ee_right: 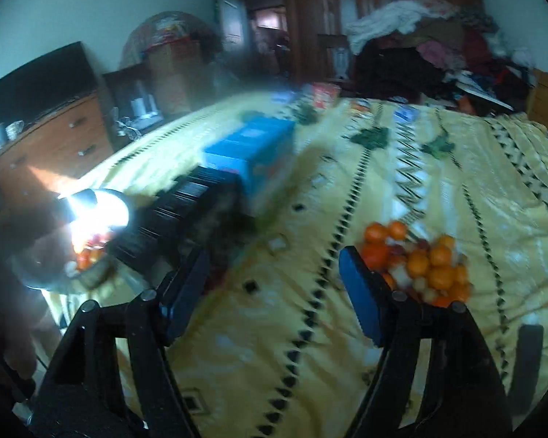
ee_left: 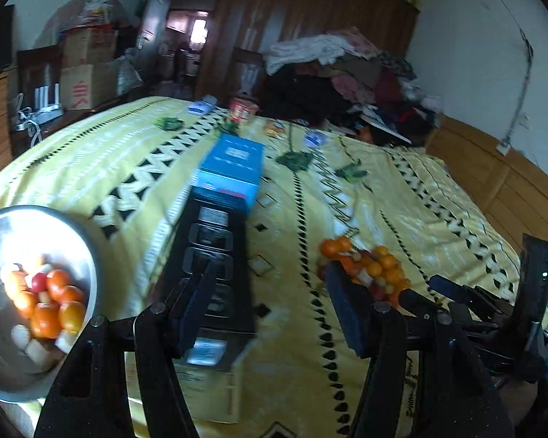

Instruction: Organize fruits

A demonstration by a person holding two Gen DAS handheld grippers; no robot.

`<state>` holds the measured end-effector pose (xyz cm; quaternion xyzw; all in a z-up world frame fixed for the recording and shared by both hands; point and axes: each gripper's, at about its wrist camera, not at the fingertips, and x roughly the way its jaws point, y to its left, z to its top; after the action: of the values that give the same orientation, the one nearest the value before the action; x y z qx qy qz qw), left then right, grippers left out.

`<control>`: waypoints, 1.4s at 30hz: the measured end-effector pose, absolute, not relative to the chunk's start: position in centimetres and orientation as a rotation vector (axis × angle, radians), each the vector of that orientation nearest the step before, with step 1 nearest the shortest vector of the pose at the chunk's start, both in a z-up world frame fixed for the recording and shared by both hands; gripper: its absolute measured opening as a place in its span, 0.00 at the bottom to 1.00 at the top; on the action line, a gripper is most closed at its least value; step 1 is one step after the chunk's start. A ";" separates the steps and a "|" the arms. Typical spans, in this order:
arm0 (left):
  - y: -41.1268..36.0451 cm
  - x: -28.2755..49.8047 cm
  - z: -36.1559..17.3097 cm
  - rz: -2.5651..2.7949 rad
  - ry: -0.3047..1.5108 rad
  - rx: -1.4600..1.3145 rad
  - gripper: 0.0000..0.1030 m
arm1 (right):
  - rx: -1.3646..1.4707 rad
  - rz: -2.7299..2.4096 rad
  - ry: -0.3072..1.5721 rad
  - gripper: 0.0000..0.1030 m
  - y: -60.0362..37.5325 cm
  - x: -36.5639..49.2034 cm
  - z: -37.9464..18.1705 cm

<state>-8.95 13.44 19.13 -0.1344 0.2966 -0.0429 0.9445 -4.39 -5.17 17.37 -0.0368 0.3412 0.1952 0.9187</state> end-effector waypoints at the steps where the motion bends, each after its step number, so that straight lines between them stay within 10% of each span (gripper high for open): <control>1: 11.6 -8.1 18.4 -0.122 0.627 -0.259 0.62 | -0.071 0.349 0.737 0.74 -7.4 -3.9 16.1; 15: 1.4 -0.1 4.7 -0.158 0.921 -0.146 0.62 | 0.009 0.194 0.957 0.75 -18.4 -0.4 4.8; 20: 0.7 0.1 1.2 -0.148 0.908 -0.108 0.73 | 0.015 0.216 0.952 0.98 -18.9 -0.2 2.4; 42: -1.1 0.5 0.5 -0.202 0.899 -0.030 1.00 | -0.048 0.197 0.944 1.00 -18.1 0.3 1.9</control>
<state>0.50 -1.13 0.45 -0.0147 0.4338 -0.0974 0.8956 0.27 -18.10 1.86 -0.0231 0.4541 0.0948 0.8856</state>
